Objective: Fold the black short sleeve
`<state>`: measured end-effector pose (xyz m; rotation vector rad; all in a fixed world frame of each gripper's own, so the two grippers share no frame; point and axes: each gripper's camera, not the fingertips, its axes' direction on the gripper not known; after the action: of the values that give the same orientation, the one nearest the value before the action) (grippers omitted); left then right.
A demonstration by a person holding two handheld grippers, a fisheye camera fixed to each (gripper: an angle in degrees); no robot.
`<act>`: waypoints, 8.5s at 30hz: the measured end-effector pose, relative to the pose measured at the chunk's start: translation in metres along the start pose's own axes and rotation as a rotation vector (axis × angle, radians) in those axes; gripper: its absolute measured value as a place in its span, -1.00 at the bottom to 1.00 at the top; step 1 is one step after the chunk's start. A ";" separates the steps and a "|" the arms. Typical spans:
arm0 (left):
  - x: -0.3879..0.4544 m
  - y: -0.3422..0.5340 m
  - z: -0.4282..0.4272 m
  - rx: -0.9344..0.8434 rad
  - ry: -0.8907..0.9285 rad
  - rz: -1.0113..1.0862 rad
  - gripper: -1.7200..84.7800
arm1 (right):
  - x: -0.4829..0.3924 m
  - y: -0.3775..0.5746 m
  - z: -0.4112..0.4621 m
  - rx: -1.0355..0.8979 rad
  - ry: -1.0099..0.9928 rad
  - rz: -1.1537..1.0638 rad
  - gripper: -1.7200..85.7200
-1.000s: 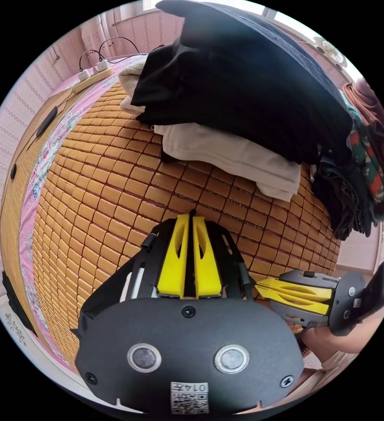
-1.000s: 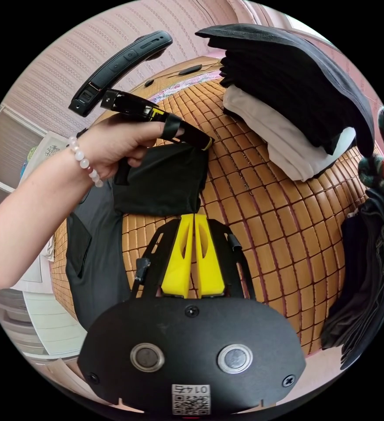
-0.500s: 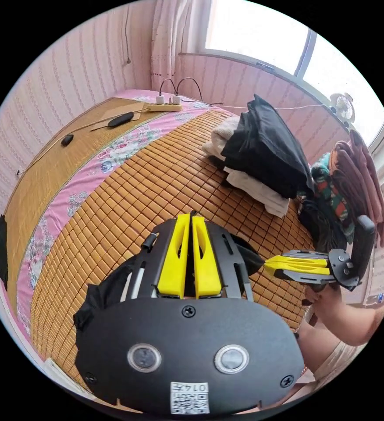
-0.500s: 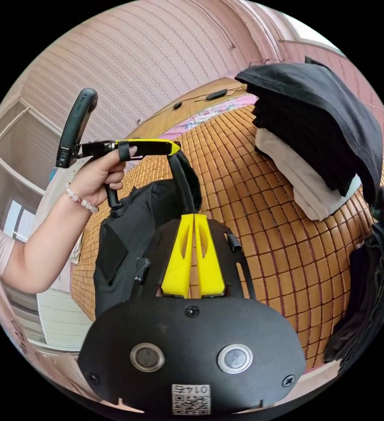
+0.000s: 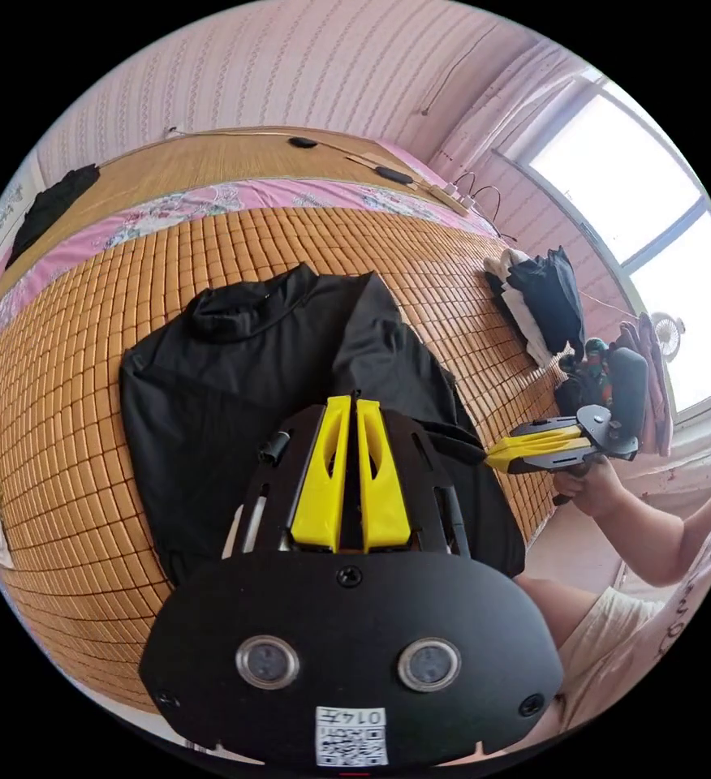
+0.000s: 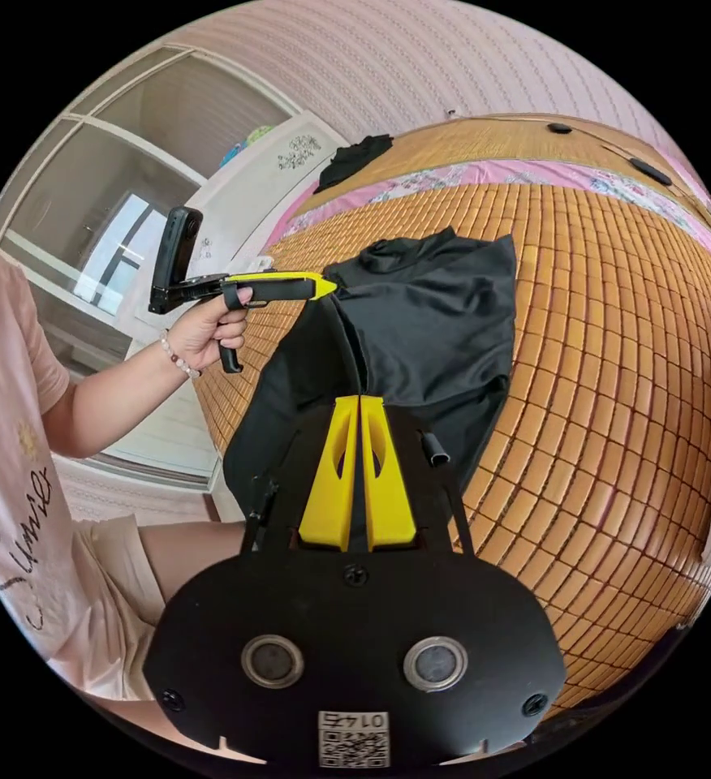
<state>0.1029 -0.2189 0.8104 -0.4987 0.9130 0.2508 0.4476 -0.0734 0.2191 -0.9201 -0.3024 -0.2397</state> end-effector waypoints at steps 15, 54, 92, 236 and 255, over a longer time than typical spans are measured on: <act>-0.136 0.015 -0.162 0.068 -0.085 -0.230 -0.82 | 0.016 -0.146 0.030 -0.065 0.467 -0.103 -0.81; -0.205 -0.059 -0.390 0.200 0.043 -0.358 -0.98 | 0.160 -0.229 -0.038 0.177 0.250 0.193 -0.95; 0.093 0.390 -0.459 0.015 0.160 -0.176 -0.98 | -0.008 0.208 -0.064 0.000 0.113 0.146 -0.94; 0.202 0.540 -0.063 -0.130 -0.118 0.218 -0.98 | -0.203 -0.220 0.357 -0.630 0.607 -0.250 -0.97; 0.290 0.602 -0.034 0.035 0.038 0.481 -0.72 | -0.060 0.149 0.109 -0.123 0.285 0.292 -0.76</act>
<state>0.0033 0.2798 0.3764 -0.2454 1.0657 0.6622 0.4237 0.1060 0.1491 -1.0244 0.1119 -0.1180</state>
